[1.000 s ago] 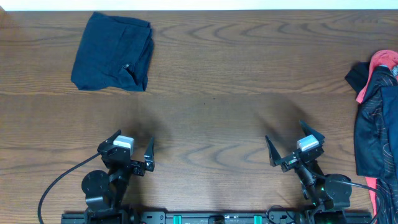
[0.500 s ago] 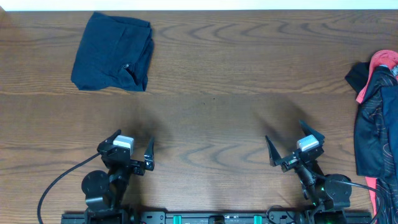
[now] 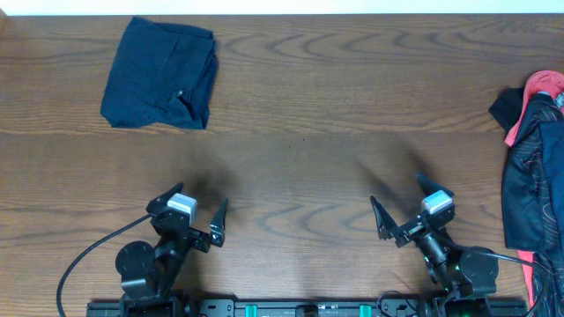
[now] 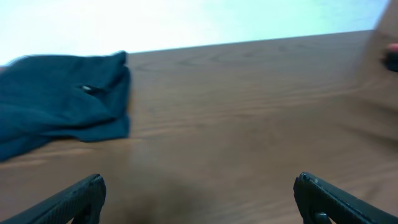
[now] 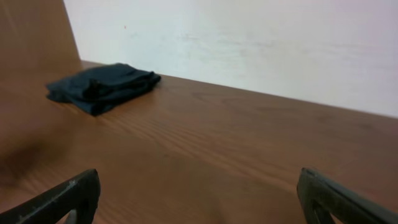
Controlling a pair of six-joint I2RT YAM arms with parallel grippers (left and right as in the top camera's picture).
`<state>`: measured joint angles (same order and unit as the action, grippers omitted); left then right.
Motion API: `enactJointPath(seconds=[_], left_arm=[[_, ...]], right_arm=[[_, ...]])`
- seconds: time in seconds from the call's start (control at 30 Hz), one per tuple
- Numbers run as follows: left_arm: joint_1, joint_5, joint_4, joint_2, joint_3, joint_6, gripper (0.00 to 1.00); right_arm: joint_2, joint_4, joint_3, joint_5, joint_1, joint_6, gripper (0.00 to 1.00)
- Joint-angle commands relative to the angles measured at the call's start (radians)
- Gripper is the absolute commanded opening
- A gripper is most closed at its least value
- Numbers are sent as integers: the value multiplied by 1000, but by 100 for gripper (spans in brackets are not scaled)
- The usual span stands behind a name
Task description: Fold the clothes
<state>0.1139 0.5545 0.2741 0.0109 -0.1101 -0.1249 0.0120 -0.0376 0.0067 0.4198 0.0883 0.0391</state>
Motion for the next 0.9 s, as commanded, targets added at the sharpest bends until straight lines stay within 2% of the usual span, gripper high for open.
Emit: enactJointPath(seconds=[0.0,0.1,0.2,0.37,0.53,0.63,0.87], left_arm=[[-6,93,31,0,10,121,98],[-6,93,31,0,-13,217,98],[-6,93,32,1,-47,243,98],[-6,89,42,82,-173,297,98],[-6,82,145,337,-376,303,98],[-6,82,272,545,-527,302,98],[-6,82,683,1029,-887,113,98]], right_arm=[[-3,7,-1,34,4,127,99],[-3,23,20,34,4,169,99],[5,15,83,32,4,159,99],[124,-125,261,-5,3,132,99],[386,-256,433,-5,3,80,99],[581,-332,536,-5,3,78,99],[984,-478,795,3,3,71,99]])
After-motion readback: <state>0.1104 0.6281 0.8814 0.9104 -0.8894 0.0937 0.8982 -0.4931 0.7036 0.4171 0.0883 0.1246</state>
